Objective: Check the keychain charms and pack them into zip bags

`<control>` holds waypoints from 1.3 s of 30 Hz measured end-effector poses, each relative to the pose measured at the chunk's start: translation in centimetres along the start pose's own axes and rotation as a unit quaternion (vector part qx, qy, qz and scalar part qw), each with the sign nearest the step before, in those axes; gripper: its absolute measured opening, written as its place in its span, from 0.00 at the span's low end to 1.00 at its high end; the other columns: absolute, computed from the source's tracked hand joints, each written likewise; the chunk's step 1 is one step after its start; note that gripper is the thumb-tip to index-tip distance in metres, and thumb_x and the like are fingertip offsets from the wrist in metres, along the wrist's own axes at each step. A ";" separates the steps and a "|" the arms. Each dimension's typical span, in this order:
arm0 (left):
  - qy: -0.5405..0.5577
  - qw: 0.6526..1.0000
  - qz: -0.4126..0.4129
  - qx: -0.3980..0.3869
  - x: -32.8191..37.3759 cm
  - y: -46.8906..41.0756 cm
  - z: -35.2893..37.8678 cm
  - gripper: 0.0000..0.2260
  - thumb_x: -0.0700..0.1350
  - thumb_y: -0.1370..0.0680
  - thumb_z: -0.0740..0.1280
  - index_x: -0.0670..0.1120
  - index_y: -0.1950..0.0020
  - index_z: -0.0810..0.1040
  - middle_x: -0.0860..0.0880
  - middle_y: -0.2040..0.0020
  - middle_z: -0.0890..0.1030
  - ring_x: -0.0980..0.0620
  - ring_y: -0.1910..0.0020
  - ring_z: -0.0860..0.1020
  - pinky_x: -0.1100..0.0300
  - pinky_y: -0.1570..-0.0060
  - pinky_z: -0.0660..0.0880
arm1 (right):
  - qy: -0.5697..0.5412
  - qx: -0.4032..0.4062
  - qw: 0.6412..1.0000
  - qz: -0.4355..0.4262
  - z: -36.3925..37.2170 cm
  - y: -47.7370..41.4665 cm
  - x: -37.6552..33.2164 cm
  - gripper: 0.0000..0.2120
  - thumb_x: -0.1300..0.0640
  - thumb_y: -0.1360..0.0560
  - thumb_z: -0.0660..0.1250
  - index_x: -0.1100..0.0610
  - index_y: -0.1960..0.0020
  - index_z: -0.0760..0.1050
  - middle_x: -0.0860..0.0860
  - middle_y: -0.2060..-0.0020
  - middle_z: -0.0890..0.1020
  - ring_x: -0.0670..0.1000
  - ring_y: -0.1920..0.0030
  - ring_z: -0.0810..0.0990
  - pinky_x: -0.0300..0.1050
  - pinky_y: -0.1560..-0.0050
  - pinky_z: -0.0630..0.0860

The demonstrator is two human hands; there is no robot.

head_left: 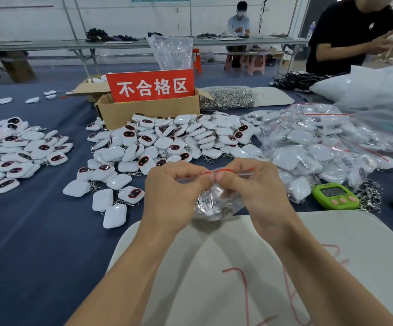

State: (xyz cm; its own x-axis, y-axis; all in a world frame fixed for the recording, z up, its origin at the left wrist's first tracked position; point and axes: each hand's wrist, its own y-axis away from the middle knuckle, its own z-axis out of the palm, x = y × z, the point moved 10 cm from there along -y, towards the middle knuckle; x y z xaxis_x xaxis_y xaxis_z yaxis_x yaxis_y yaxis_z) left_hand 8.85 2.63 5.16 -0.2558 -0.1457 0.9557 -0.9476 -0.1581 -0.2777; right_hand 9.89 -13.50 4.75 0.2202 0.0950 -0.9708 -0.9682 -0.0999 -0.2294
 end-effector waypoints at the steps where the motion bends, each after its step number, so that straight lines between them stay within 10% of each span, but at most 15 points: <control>1: -0.003 1.000 -0.005 0.001 -0.1 0.0 0.0 0.06 0.44 0.32 0.80 0.56 0.60 0.88 0.54 0.63 0.87 0.55 0.62 0.85 0.57 0.55 0.79 | -0.014 -0.006 1.000 0.021 -0.1 0.0 0.5 0.02 0.59 0.33 0.74 0.54 0.64 0.85 0.54 0.69 0.83 0.51 0.69 0.78 0.44 0.67 0.78; 15: 0.029 0.997 -0.072 0.018 -1.3 -1.0 -2.2 0.04 0.56 0.38 0.77 0.59 0.66 0.88 0.53 0.64 0.87 0.60 0.64 0.83 0.69 0.59 0.78 | -0.152 0.085 0.982 0.078 -3.4 -0.4 2.1 0.06 0.61 0.33 0.74 0.62 0.63 0.79 0.55 0.67 0.78 0.50 0.68 0.73 0.47 0.60 0.68; 21: 0.102 0.992 -0.044 0.054 -0.1 -0.7 -2.3 0.04 0.54 0.38 0.76 0.56 0.66 0.88 0.54 0.66 0.86 0.61 0.66 0.82 0.69 0.63 0.77 | 0.137 -0.193 0.970 0.061 1.2 0.8 1.8 0.18 0.62 0.32 0.77 0.46 0.45 0.85 0.46 0.56 0.88 0.45 0.58 0.86 0.45 0.55 0.83; 26: 0.141 0.987 -0.023 0.074 -0.4 -0.3 -1.7 0.11 0.45 0.21 0.72 0.54 0.60 0.89 0.55 0.61 0.86 0.61 0.62 0.81 0.69 0.58 0.76 | 0.154 -0.026 0.987 0.043 -0.4 0.1 1.1 0.14 0.54 0.34 0.77 0.58 0.50 0.85 0.55 0.55 0.88 0.54 0.52 0.87 0.57 0.57 0.85; 29: 0.113 0.990 -0.052 0.066 -2.2 -0.3 -1.3 0.09 0.47 0.18 0.69 0.54 0.51 0.89 0.60 0.52 0.87 0.64 0.53 0.81 0.65 0.48 0.73 | 0.098 0.098 0.985 0.098 -4.4 -0.4 0.1 0.29 0.42 0.39 0.77 0.65 0.51 0.83 0.59 0.56 0.87 0.49 0.58 0.84 0.62 0.51 0.83; 36: -0.107 0.992 -0.074 -0.005 -5.8 0.3 1.4 0.07 0.50 0.22 0.73 0.63 0.53 0.87 0.69 0.52 0.84 0.74 0.52 0.78 0.69 0.52 0.70 | 0.058 0.267 0.952 0.141 -19.5 -5.9 -5.2 0.13 0.49 0.24 0.75 0.58 0.50 0.78 0.52 0.65 0.82 0.47 0.73 0.78 0.46 0.64 0.76; 39: -0.206 0.976 -0.066 -0.012 -6.3 0.3 2.0 0.05 0.53 0.24 0.73 0.64 0.51 0.85 0.65 0.53 0.85 0.72 0.52 0.78 0.73 0.55 0.68 | 0.272 0.289 0.904 0.158 -23.5 -6.5 -6.3 0.24 0.46 0.23 0.69 0.61 0.36 0.76 0.59 0.43 0.81 0.59 0.47 0.82 0.54 0.47 0.77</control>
State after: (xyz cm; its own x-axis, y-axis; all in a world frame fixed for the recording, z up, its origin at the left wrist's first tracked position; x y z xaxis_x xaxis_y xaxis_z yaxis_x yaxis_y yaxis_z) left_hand 10.55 1.53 -1.12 -0.0378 -0.5071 0.8611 -0.9722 -0.1804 -0.1489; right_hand 17.63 -36.68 10.68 -0.2046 -0.3639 -0.9087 -0.8585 0.5126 -0.0119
